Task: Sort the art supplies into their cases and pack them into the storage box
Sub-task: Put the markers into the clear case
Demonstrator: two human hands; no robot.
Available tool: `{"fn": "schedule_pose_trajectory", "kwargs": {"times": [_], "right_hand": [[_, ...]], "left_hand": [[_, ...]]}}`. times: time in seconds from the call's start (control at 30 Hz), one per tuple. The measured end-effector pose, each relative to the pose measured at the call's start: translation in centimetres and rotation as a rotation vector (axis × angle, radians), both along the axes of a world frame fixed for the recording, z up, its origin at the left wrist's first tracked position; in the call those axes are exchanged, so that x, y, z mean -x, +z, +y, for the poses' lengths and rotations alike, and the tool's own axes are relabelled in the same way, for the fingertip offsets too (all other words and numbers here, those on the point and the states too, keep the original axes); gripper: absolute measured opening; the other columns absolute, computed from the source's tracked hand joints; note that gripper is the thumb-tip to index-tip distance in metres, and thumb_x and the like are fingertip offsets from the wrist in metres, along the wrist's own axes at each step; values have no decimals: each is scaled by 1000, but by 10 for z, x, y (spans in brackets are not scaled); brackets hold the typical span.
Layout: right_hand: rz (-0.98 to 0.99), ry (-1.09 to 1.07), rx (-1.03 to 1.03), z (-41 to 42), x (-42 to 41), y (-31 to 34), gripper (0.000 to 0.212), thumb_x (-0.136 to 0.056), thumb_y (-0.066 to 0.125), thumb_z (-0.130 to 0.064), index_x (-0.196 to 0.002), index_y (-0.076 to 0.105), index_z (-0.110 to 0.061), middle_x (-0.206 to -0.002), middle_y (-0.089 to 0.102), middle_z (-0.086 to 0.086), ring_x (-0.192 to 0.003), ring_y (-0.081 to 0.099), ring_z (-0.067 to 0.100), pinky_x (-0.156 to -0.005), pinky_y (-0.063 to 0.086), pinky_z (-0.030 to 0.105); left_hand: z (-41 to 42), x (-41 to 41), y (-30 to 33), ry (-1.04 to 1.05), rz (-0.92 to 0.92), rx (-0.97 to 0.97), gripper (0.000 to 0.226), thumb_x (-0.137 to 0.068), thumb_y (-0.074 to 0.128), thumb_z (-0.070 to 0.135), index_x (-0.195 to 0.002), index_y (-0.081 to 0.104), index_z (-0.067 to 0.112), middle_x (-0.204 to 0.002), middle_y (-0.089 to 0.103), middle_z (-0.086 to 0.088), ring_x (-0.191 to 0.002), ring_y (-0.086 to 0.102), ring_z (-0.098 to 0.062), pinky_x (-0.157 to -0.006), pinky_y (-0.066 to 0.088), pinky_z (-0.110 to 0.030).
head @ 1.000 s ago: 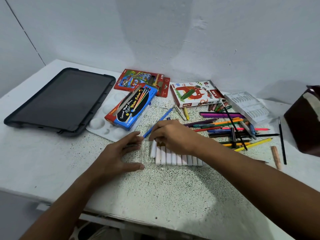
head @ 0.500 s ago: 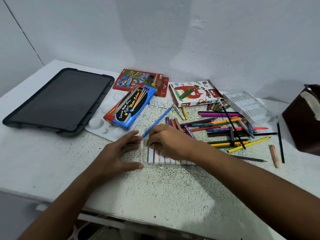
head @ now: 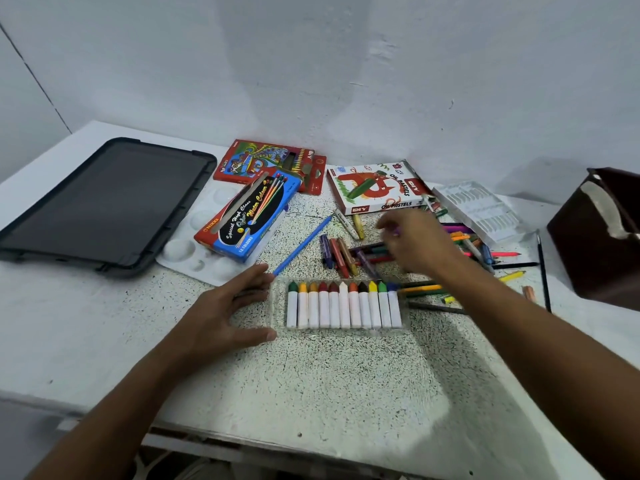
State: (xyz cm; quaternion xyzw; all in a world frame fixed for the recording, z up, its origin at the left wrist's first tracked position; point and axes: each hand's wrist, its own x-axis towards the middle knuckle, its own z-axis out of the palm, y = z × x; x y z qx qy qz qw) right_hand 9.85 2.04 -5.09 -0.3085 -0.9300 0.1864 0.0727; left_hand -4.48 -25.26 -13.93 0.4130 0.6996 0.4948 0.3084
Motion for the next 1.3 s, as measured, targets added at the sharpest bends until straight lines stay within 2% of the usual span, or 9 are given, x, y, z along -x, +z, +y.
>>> {"fn": "schedule_pose_trajectory", "kwargs": {"times": [0.13, 0.33, 0.43, 0.53, 0.6, 0.67, 0.87, 1.03, 1.3], "right_hand": [[-203, -317, -127, 63, -29, 4, 24, -86, 58, -5, -108, 68, -9, -109, 66, 18, -90, 62, 30, -79, 50, 33], [-288, -393, -159, 97, -55, -1, 16, -82, 61, -4, -91, 73, -3, -90, 69, 20, -85, 62, 33, -73, 52, 33], [-229, -429, -175, 103, -62, 0, 15, -83, 64, -8, -95, 72, -9, -97, 69, 19, -88, 61, 32, -72, 49, 31], [-217, -470, -227, 116, -69, 0, 29, -85, 69, -22, -111, 66, -9, -111, 65, 18, -105, 58, 35, -82, 48, 36], [-287, -474, -219, 120, -74, 0, 29, -85, 71, -25, -109, 67, -9, -111, 65, 18, -104, 58, 35, -82, 49, 37], [-316, -463, -207, 123, -78, -2, 18, -82, 70, -16, -100, 70, -11, -105, 67, 18, -98, 60, 34, -78, 51, 36], [-135, -434, -187, 141, -89, 39, 17, -86, 65, -17, -100, 73, -11, -109, 69, 14, -102, 62, 32, -86, 47, 32], [99, -493, -64, 154, -105, 81, 15, -85, 67, -11, -98, 73, -7, -88, 68, 12, -77, 61, 23, -76, 47, 27], [7, -469, -34, 145, -102, 59, 10, -83, 67, -12, -90, 72, -7, -76, 70, 12, -68, 68, 30, -69, 59, 38]], "left_hand": [[1, 0, 2, -24, 76, 27, 110, -51, 84, 59, -146, 35, 33, -133, 53, 29, -118, 56, 1, -96, 46, -14], [2, 0, 1, -23, 144, 21, 105, -52, 82, 53, -144, 37, 33, -130, 53, 30, -114, 57, 2, -95, 46, -13], [0, -1, 3, -38, 150, 10, 103, -53, 83, 52, -143, 37, 33, -130, 54, 29, -115, 57, 1, -95, 45, -11], [1, -3, 4, -51, 169, -1, 100, -53, 83, 53, -141, 37, 38, -130, 53, 32, -114, 56, 4, -92, 43, -6], [1, -3, 5, -53, 177, -7, 97, -52, 83, 54, -138, 39, 43, -129, 53, 33, -114, 56, 4, -91, 42, -4], [1, -3, 5, -56, 190, -1, 97, -52, 83, 56, -138, 39, 49, -131, 52, 32, -115, 55, 4, -89, 42, -3], [-1, -6, 8, -55, 236, -4, 95, -56, 85, 54, -139, 40, 45, -132, 52, 30, -116, 52, 7, -89, 44, -5], [3, -8, 10, -75, 289, 15, 96, -52, 78, 64, -138, 35, 52, -132, 50, 31, -116, 50, 9, -83, 45, -6], [8, -14, 5, -135, 378, -4, 89, -59, 78, 64, -138, 41, 47, -134, 50, 26, -124, 48, 3, -97, 38, -7]]}}
